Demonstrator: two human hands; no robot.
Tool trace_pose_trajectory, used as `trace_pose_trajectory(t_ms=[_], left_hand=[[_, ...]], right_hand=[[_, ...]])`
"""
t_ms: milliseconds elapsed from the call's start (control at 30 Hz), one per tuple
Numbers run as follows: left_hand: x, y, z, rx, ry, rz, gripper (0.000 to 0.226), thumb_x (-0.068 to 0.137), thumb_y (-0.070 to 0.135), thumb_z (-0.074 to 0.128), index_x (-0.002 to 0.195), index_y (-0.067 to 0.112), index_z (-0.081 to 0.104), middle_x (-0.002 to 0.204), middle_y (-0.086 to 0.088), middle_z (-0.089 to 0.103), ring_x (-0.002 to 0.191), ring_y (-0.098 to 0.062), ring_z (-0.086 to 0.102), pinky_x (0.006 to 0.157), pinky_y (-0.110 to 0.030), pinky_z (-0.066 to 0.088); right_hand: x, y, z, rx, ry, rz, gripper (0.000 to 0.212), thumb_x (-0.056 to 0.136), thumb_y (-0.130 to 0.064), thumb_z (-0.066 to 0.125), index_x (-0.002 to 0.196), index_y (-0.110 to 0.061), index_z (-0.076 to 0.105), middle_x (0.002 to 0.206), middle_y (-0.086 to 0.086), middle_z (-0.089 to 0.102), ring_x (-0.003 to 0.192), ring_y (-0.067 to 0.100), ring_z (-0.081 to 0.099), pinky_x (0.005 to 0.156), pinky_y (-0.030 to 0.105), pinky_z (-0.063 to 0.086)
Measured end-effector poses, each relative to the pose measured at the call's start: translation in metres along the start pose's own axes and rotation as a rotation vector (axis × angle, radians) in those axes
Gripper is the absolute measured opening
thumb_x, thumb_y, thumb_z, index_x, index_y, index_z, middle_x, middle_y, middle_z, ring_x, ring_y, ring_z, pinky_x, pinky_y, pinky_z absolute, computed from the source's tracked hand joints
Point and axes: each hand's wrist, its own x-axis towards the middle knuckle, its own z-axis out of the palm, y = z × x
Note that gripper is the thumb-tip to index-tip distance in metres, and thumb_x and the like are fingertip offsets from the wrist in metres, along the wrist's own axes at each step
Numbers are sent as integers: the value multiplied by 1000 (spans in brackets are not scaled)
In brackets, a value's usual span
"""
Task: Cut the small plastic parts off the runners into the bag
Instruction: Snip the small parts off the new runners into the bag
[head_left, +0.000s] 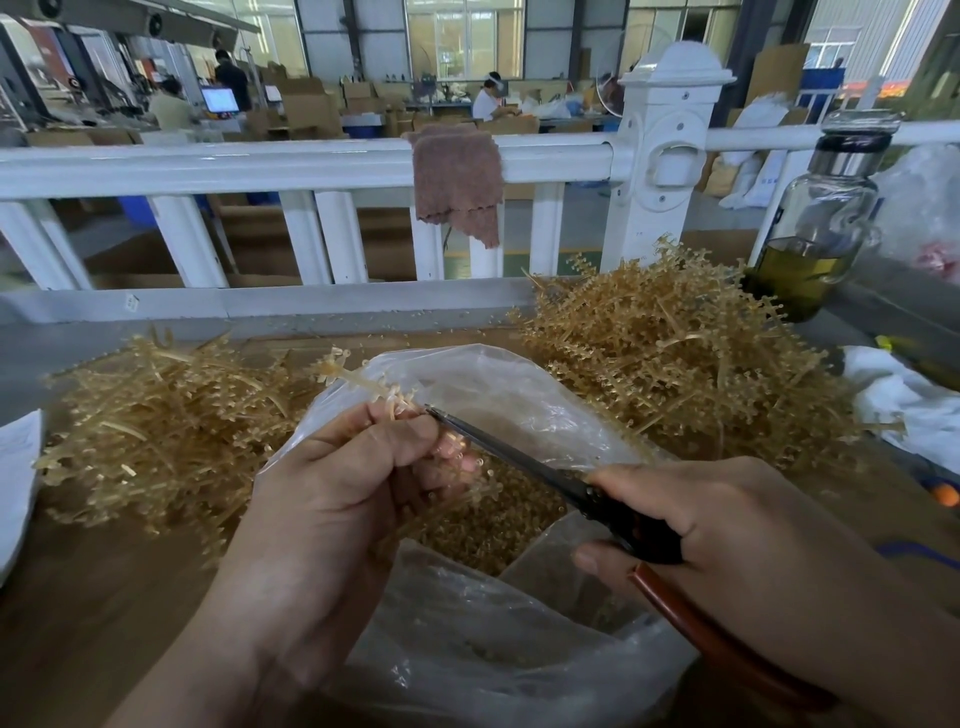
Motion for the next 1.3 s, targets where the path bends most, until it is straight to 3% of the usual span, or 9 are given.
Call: trace_pose_trajectory(t_ms=[200, 400, 533, 700, 833, 900, 1000, 1300], left_hand=[[0, -1, -1, -10, 32, -17, 42, 57, 20, 84, 96, 6, 77, 94, -17, 72, 74, -24, 70, 80, -41, 61], [-1, 1, 1, 7, 26, -24, 33, 54, 11, 83, 87, 8, 77, 85, -14, 71, 68, -23, 70, 74, -38, 62], [-3, 2, 3, 27, 10, -28, 31, 64, 11, 77, 95, 3, 75, 85, -16, 71, 68, -24, 69, 69, -36, 60], [-5, 4, 6, 44, -16, 3, 20, 68, 10, 72, 88, 6, 73, 80, -15, 69, 66, -23, 69, 64, -32, 59], [-7, 6, 7, 49, -34, -2, 28, 68, 3, 74, 96, 1, 71, 83, -16, 70, 66, -22, 69, 64, -32, 60], [-8, 6, 9, 50, -27, -1, 29, 62, 0, 78, 91, 3, 71, 80, -15, 70, 65, -21, 69, 64, -32, 61], [-9, 6, 11, 52, -12, -6, 23, 62, 14, 74, 85, 8, 73, 80, -14, 70, 66, -21, 68, 66, -32, 62], [-10, 5, 11, 59, -6, -3, 15, 61, 16, 73, 75, 12, 72, 74, -11, 69, 64, -19, 68, 64, -28, 61]], right_hand=[[0, 0, 1, 9, -1, 0, 37, 83, -66, 47, 86, -33, 63, 63, -20, 54, 62, 1, 58, 52, 15, 40], [0, 3, 4, 16, -7, 2, 45, 80, -72, 48, 88, -30, 64, 70, -17, 59, 67, 2, 59, 54, 18, 41], [0, 4, 6, 37, -13, -5, 47, 80, -74, 49, 87, -29, 62, 74, -16, 60, 66, 2, 59, 52, 20, 41], [0, 4, 5, 37, -2, -2, 46, 81, -72, 50, 89, -29, 65, 71, -16, 60, 65, 3, 60, 52, 23, 43], [0, 2, 2, 20, -3, -4, 44, 81, -69, 49, 86, -28, 65, 65, -15, 59, 62, 3, 59, 51, 20, 42], [0, 1, 2, 9, -6, -1, 44, 81, -69, 48, 85, -28, 63, 64, -15, 58, 62, 3, 58, 51, 19, 40], [-1, -1, 1, 12, -7, 11, 43, 81, -69, 46, 83, -29, 62, 64, -16, 57, 63, 2, 58, 52, 18, 39], [0, -2, 1, 4, -30, -1, 40, 83, -64, 50, 83, -27, 64, 64, -15, 58, 63, 3, 59, 52, 16, 39]])
